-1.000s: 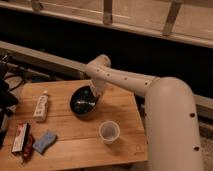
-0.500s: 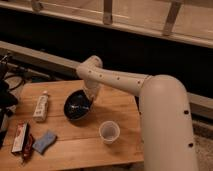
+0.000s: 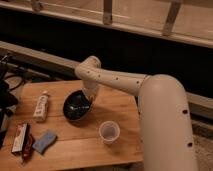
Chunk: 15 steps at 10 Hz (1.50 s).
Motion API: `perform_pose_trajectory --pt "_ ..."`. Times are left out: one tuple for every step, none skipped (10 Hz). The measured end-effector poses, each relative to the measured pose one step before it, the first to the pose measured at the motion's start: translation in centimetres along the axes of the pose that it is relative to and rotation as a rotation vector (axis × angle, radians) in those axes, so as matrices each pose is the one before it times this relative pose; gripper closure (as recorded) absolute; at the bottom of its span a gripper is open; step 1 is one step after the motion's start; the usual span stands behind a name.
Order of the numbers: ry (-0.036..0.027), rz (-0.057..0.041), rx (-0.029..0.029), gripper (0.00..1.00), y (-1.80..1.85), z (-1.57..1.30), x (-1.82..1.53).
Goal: Drag the ceramic bowl in a circle
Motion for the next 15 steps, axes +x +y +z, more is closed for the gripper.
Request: perform_pose_trajectory --pt "0.00062 -0.00115 -0.00013 0.34 0.103 0.022 0.006" --pt "-0.00480 0.01157 -0.01128 0.36 -0.032 0.028 -0.147" --pt "-0.00856 0.03224 -0.04383 0.48 -0.397 0.281 -1.064" --pt "-0.00436 0.01197 -0.02050 0.55 -0.331 0.234 -0.814" --pt "0.00030 0.00898 -0.02188 0.66 -0.112 0.628 -0.901" --pt "0.00065 0.00625 -0.01004 0.75 0.168 0.553 -0.379" --pt "-0.00079 0.00821 -0.00422 0.85 0.036 0.252 -0.010" --pt "-0.00890 0.01033 0.01648 0.93 -0.378 -0.250 0.138" --pt "-0.01433 0.00673 0.01818 0.95 -0.340 -0.682 0.107" --pt "-0.03853 -0.00510 0.04775 0.83 0.032 -1.712 0.246" --pt "-0.01531 -0.00863 0.01485 0.73 0.255 -0.711 0.115" --pt "-0.00904 -0.00413 0.01066 0.62 0.105 -0.535 0.070" --pt "-0.00012 0.00425 0.00518 0.52 -0.241 -0.075 0.125" --pt "0.00324 0.00584 0.00306 0.44 -0.334 0.088 0.163" --pt "0.00692 0.00991 0.00662 0.34 -0.657 0.145 0.221"
